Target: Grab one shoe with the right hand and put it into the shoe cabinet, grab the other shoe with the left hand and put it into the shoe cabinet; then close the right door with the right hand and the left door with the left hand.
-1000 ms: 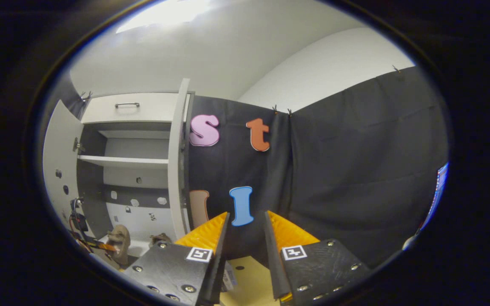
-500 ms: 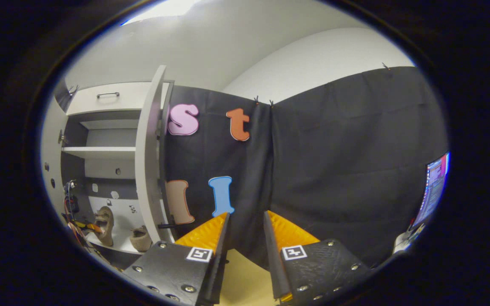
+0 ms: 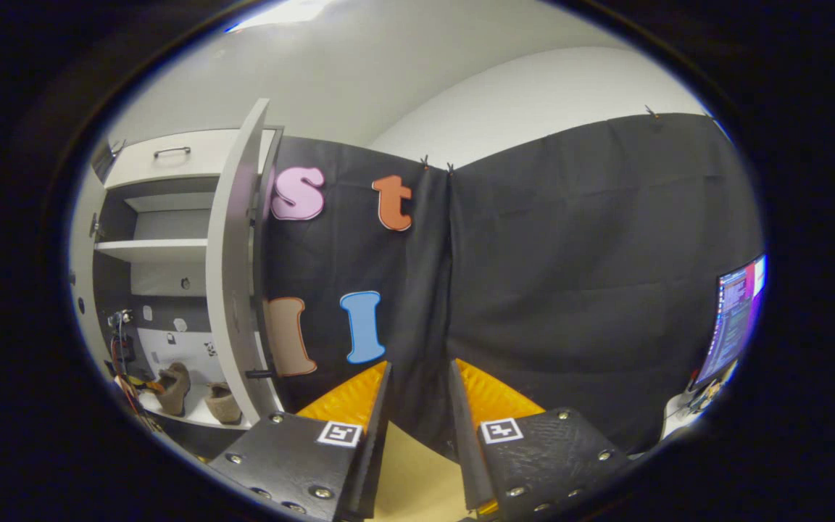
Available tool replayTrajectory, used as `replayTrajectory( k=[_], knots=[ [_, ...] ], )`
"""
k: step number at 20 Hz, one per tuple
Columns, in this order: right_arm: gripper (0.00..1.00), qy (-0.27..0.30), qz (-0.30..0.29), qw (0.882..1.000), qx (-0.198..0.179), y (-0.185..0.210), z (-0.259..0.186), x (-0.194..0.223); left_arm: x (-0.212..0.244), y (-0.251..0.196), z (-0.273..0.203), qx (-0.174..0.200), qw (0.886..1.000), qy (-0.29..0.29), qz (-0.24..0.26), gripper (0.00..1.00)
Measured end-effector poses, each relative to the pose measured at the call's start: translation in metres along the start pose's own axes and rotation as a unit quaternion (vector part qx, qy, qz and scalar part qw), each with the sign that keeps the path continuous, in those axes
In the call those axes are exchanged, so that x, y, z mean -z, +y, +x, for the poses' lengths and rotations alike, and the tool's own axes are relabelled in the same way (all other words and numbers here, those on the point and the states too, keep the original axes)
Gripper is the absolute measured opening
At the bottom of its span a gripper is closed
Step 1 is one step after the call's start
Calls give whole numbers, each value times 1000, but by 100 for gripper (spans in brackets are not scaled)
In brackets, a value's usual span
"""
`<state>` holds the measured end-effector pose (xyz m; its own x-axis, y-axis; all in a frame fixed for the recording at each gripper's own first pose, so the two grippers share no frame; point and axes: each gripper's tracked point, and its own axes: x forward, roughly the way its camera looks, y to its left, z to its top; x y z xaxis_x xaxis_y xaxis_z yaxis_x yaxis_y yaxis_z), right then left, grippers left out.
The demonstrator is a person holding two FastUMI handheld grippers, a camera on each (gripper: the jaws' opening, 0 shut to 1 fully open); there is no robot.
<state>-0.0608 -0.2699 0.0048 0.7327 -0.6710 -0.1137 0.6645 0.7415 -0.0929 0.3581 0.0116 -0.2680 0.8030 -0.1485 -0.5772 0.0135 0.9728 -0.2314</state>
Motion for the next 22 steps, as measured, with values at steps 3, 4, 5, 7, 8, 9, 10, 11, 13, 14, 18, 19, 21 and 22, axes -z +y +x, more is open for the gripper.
replayTrajectory(
  k=[3,4,5,7,8,9,10,11,13,14,18,19,21,22],
  knots=[
    [42,10,3,1000,-5,2,2,6,0,-4,9,-4,1000,7,21,0],
    [43,13,3,1000,-7,4,3,11,-1,-4,12,-9,1000,8,25,0],
    [45,16,2,1000,-8,5,2,14,0,-4,11,-10,1000,11,24,0],
    [45,19,1,1000,-8,0,-3,16,-1,-5,13,-8,1000,11,21,2],
    [45,21,1,1000,-7,-3,-4,18,-1,-5,12,-7,1000,11,21,3],
    [45,24,3,1000,-7,-4,-5,19,-1,-6,13,-3,1000,11,23,4],
    [45,26,6,1000,-7,-6,-6,20,-3,-6,13,0,1000,10,26,7],
    [45,28,8,1000,-7,-7,-7,21,-4,-5,14,2,1000,7,30,11],
    [45,32,10,999,-7,-11,-9,22,-7,5,13,-14,999,4,36,36],
    [45,33,11,999,-8,-13,-10,23,-7,9,11,-18,999,7,37,45],
    [45,40,7,999,-21,-16,-13,26,-7,11,-12,-13,1000,2,20,77],
    [45,42,8,999,-30,-12,-14,26,-11,9,-21,-12,1000,-8,25,78],
    [45,47,10,998,-49,-4,-13,29,-24,6,-45,-9,998,-41,43,78],
    [45,49,11,997,-60,1,-12,30,-29,3,-60,-7,997,-54,52,78]
  ],
)
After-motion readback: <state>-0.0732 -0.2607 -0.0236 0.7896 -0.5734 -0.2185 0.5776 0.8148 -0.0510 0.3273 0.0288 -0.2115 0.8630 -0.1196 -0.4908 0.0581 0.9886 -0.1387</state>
